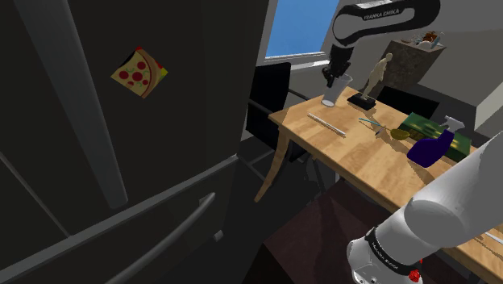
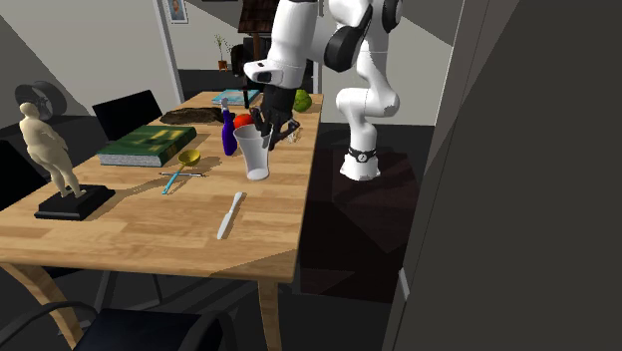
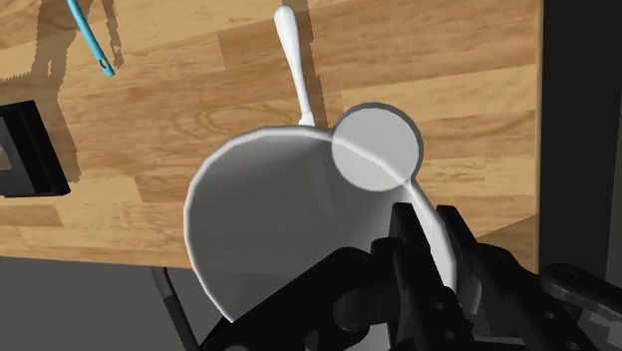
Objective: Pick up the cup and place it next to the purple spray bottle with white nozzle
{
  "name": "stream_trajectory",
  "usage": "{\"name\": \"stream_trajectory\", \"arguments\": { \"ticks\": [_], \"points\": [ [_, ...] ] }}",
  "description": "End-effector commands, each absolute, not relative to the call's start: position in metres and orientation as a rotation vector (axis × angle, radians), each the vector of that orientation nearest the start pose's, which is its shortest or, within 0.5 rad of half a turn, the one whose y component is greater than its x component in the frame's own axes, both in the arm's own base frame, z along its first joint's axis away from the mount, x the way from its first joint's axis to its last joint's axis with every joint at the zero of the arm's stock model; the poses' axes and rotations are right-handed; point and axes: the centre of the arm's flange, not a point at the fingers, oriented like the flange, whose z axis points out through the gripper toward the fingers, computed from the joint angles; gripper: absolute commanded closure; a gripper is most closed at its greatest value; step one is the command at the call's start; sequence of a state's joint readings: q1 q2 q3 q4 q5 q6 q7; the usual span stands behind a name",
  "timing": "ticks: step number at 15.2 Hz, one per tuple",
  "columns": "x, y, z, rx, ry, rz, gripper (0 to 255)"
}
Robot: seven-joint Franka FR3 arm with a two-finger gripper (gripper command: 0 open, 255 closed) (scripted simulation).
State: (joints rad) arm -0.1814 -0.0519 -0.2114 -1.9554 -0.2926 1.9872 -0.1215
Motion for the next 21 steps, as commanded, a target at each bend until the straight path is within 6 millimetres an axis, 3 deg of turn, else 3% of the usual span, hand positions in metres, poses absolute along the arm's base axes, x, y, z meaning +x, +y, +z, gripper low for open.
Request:
{"name": "stream_trajectory", "arguments": {
  "ticks": [1,21],
  "points": [
    [0.504,-0.23,0.519,-3.404,0.279,-0.023,255],
    [0.504,-0.23,0.624,-3.404,0.279,-0.023,255]
  ]
}}
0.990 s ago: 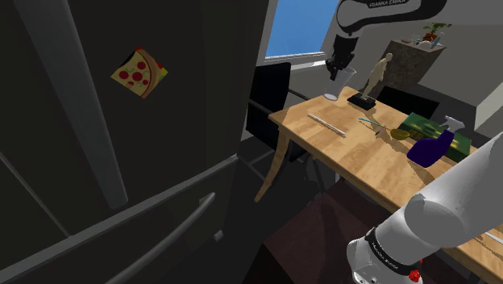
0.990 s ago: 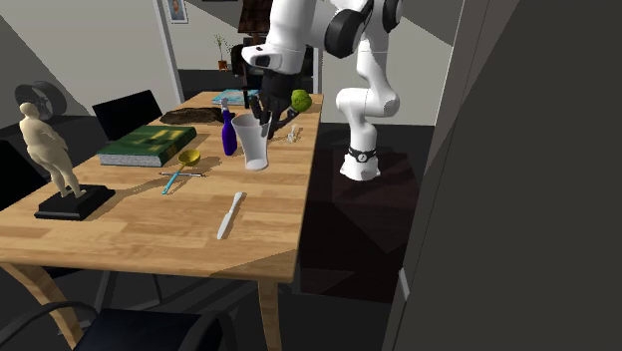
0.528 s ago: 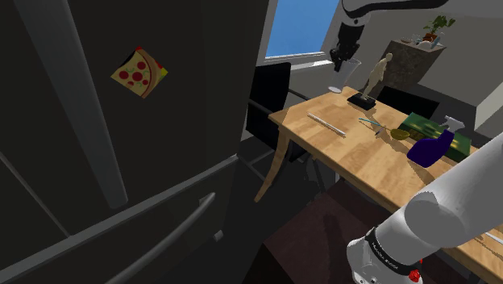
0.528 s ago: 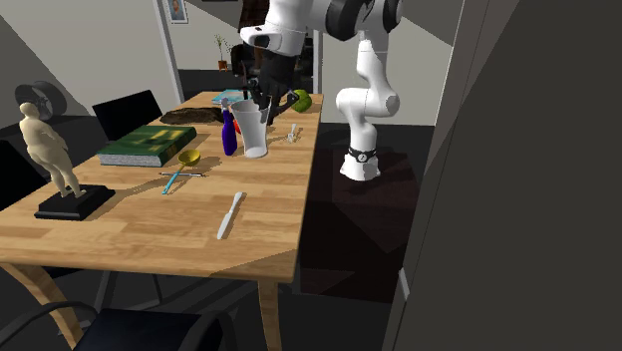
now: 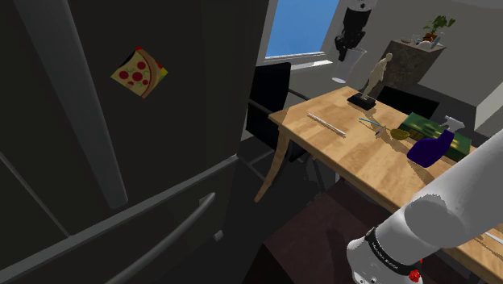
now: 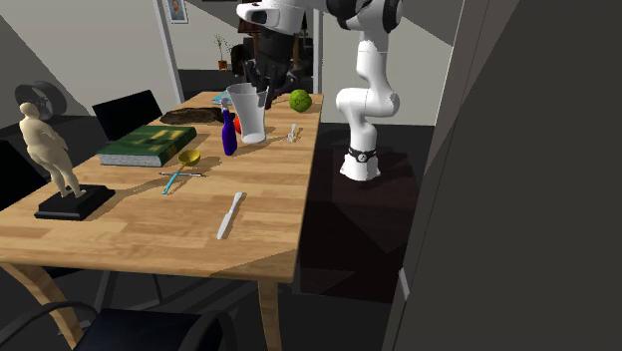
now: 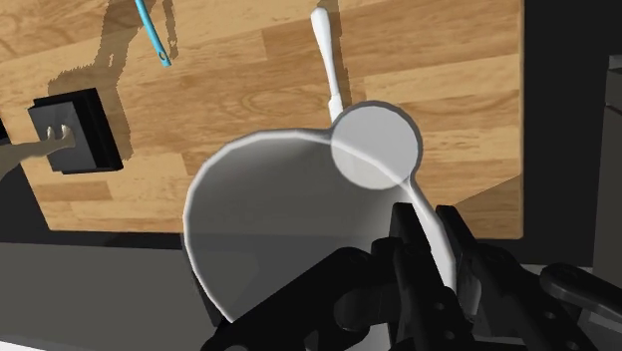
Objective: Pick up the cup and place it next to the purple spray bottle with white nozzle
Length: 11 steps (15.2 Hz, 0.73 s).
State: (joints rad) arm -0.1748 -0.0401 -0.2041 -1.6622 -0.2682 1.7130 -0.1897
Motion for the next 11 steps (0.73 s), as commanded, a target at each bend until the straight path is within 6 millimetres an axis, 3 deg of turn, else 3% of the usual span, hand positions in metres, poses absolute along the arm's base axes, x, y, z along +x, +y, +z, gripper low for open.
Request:
{"name": "stream_trajectory", "arguments": {
  "ticks": [1,10,11],
  "points": [
    [0.504,-0.23,0.63,-3.404,0.279,-0.023,255],
    [0.504,-0.23,0.676,-3.404,0.279,-0.023,255],
    [0.492,-0.234,0.676,-3.404,0.279,-0.023,255]
  ]
}}
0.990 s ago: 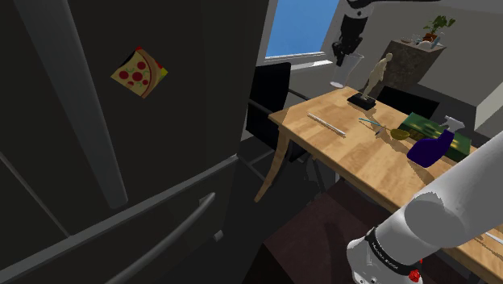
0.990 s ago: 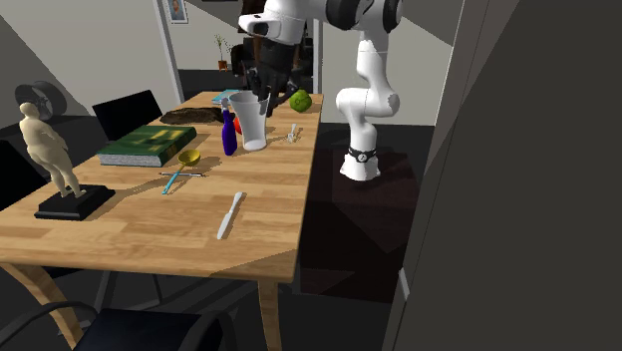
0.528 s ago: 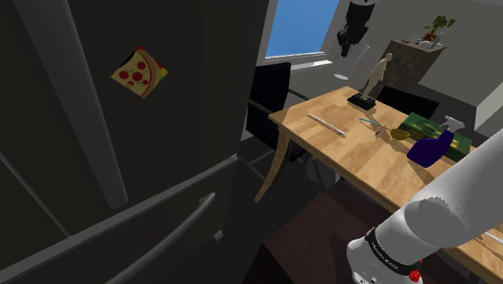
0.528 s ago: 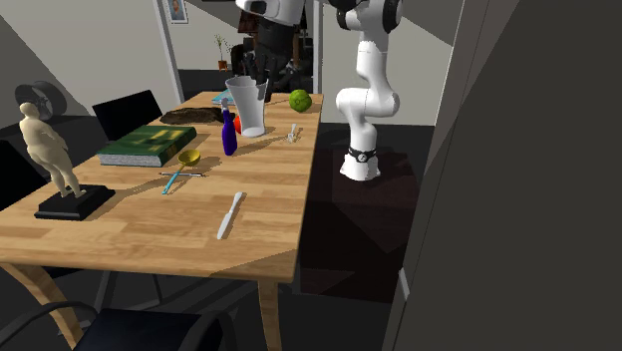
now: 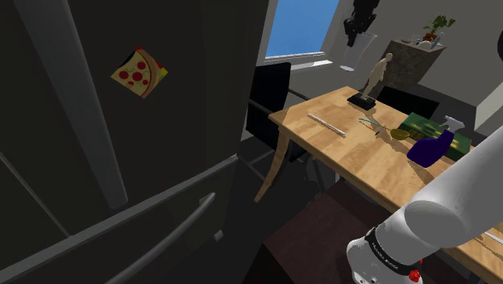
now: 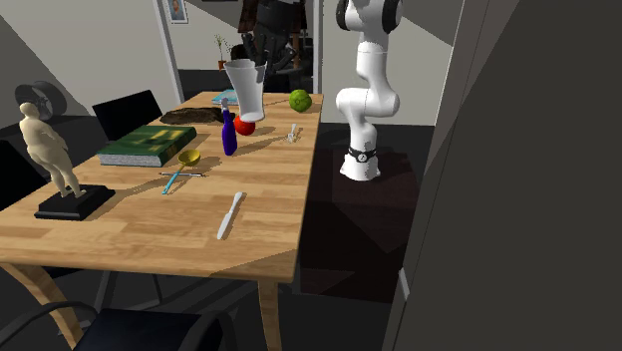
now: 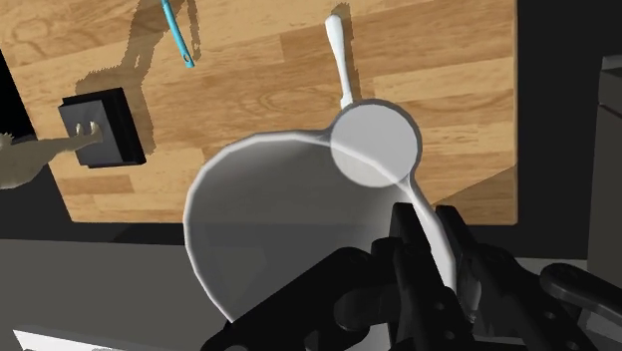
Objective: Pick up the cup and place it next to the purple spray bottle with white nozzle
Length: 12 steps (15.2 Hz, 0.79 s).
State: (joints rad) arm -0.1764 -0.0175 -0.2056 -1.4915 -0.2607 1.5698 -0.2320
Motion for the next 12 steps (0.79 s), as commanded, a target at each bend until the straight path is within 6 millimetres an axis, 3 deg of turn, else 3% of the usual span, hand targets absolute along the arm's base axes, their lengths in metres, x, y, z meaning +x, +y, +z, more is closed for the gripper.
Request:
{"name": "stream_trajectory", "arguments": {
  "ticks": [1,12],
  "points": [
    [0.479,-0.238,0.676,-3.404,0.279,-0.023,255],
    [0.34,-0.279,0.676,-3.404,0.279,-0.023,255]
  ]
}}
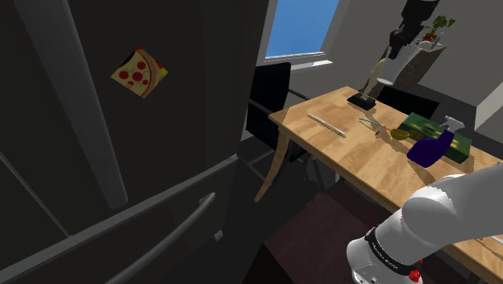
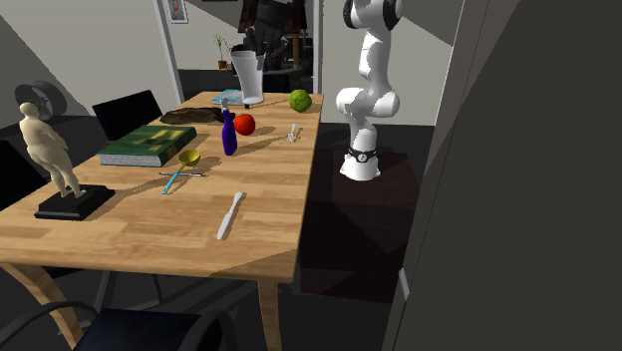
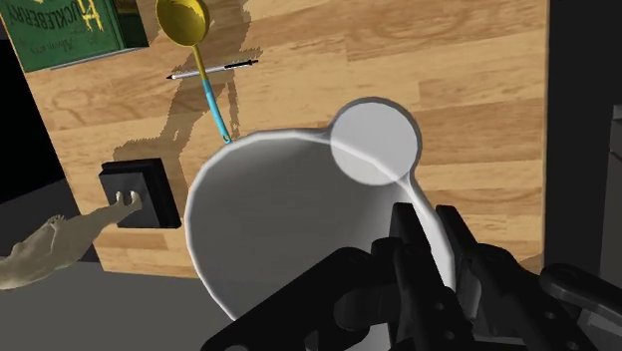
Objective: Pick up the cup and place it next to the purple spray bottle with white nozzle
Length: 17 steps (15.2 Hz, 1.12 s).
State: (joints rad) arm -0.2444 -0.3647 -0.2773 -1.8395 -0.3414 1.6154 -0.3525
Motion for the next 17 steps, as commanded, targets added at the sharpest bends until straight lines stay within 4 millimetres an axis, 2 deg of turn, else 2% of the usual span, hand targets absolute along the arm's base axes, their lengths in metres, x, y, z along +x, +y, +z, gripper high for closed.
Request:
{"name": "stream_trajectory", "arguments": {
  "ticks": [1,17],
  "points": [
    [0.327,-0.282,0.676,-3.404,0.279,-0.023,255],
    [0.124,-0.342,0.677,-3.404,0.279,-0.023,255]
  ]
}}
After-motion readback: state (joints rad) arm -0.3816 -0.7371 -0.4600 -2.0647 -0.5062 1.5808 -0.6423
